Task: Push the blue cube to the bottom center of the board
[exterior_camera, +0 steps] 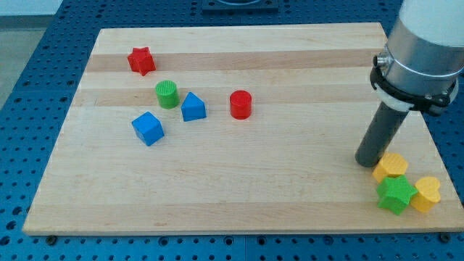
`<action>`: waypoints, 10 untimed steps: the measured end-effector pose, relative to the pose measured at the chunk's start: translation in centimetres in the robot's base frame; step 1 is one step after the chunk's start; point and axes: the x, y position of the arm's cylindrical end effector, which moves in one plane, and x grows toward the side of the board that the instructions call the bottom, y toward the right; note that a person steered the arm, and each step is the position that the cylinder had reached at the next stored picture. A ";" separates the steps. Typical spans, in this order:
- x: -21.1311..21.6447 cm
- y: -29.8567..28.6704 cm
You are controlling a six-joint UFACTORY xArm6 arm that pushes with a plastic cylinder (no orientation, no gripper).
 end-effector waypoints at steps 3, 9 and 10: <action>4.8 -35.7; -4.4 -32.6; -1.2 -31.6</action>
